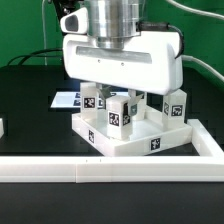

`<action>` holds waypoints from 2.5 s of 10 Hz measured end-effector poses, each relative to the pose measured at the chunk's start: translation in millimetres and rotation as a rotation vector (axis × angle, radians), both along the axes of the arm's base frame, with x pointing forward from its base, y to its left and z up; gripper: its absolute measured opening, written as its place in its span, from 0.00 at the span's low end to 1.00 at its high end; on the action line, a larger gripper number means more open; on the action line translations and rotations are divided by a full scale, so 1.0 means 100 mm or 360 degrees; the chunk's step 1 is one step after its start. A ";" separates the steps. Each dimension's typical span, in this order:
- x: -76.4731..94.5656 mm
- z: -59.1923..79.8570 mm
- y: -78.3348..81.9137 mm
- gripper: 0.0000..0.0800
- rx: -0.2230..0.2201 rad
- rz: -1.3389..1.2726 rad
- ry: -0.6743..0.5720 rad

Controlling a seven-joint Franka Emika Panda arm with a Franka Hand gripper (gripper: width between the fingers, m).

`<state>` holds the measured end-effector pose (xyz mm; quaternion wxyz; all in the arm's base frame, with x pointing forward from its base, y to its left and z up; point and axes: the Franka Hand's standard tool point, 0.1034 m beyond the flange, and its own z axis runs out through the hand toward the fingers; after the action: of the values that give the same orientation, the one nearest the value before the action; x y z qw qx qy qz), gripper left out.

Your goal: Assemble square table

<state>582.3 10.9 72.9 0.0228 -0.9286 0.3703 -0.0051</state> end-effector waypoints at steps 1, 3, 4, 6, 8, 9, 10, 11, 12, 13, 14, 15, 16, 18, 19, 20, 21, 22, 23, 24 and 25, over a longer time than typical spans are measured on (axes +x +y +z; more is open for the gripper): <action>0.01 0.00 0.07 0.36 -0.0023 -0.0031 0.0003; 0.03 0.00 0.16 0.36 -0.0038 -0.0191 0.0007; 0.03 -0.01 0.17 0.36 -0.0021 -0.0369 0.0003; 0.03 -0.01 0.17 0.36 0.0027 -0.0583 -0.0006; 0.03 -0.01 0.17 0.36 0.0027 -0.0575 -0.0006; 0.03 -0.01 0.17 0.58 0.0025 -0.0522 -0.0008; 0.03 -0.01 0.19 0.58 0.0022 -0.0442 -0.0011; 0.03 -0.01 0.21 0.76 0.0015 -0.0295 -0.0019; 0.04 -0.02 0.22 0.76 -0.0002 -0.0058 -0.0041; 0.04 -0.02 0.22 0.80 -0.0007 0.0080 -0.0045; 0.04 -0.02 0.22 0.80 -0.0012 0.0194 -0.0050; 0.04 -0.02 0.22 0.81 -0.0015 0.0282 -0.0053; 0.04 -0.02 0.22 0.81 -0.0018 0.0351 -0.0055; 0.04 -0.02 0.21 0.81 -0.0034 0.0631 -0.0064; 0.04 -0.01 0.20 0.81 -0.0047 0.0826 -0.0070; 0.04 -0.01 0.18 0.81 -0.0053 0.0927 -0.0072; 0.04 -0.01 0.18 0.81 -0.0073 0.1119 -0.0071; 0.05 -0.01 0.17 0.81 -0.0083 0.1258 -0.0072; 0.05 -0.01 0.16 0.81 -0.0088 0.1377 -0.0076; 0.06 0.00 0.15 0.81 -0.0092 0.1451 -0.0077; 0.08 0.02 0.14 0.81 -0.0109 0.1568 -0.0074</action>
Offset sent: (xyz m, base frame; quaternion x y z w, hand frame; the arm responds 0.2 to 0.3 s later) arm -0.0009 -0.0090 0.0027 -0.0176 0.0567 0.2362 0.9699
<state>590.4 24.9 74.9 0.0003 -0.9931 -0.1139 -0.0264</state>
